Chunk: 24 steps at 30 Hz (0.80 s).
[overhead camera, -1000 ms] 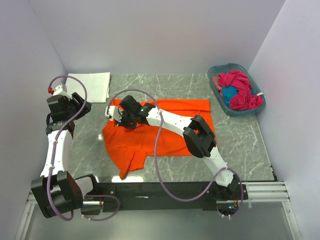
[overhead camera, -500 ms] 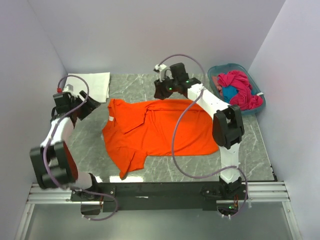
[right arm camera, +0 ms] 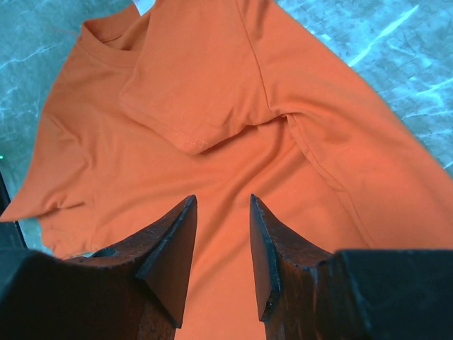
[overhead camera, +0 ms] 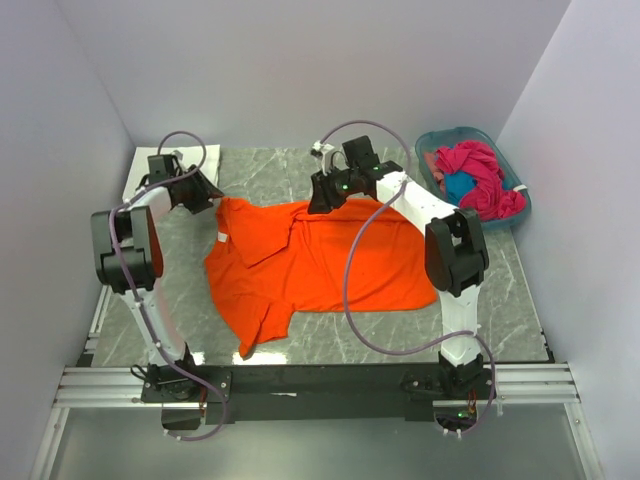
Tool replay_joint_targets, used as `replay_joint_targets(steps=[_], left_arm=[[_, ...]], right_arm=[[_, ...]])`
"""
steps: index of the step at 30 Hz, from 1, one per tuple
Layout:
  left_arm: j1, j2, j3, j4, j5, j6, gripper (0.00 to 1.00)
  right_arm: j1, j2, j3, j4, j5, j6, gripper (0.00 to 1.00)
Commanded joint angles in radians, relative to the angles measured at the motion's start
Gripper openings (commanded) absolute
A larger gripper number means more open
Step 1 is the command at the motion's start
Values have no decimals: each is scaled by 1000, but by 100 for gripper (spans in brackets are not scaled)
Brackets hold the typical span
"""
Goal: Fold and stack the t-shirts
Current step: Fold the tshirt
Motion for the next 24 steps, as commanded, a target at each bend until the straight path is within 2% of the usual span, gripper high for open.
replay_joint_targets(steps=[1,7,11,15,18,19,20,23,24], left_arm=[[-18,46,84,-14,-11,-31,55],[-39,99,135,-25,-17,-44,49],[-39,115,138,-19,-20,-51,39],[-41,133,141,-6,-18,-65,34],[-39,142,147,-2,-3,-71,23],[-39,144,152,0,6,-71,16],[-39,142,152,1,3,-74,13],[-39,118,133,23,-11,-80,11],[-39,104,127,29,-9,-80,10]], right_arm=[[-23,-39,-11,6,-22,9,43],[-43,-31,-8,0,-42,20,43],[-51,-23,-14,9,-62,34,43],[-54,-26,-17,9,-68,31,43],[-57,-31,-25,8,-65,23,43],[-59,-34,-26,6,-59,20,43],[-60,-36,-28,5,-40,17,43],[-71,-33,-20,2,36,14,43],[-77,-30,-16,-1,114,29,42]])
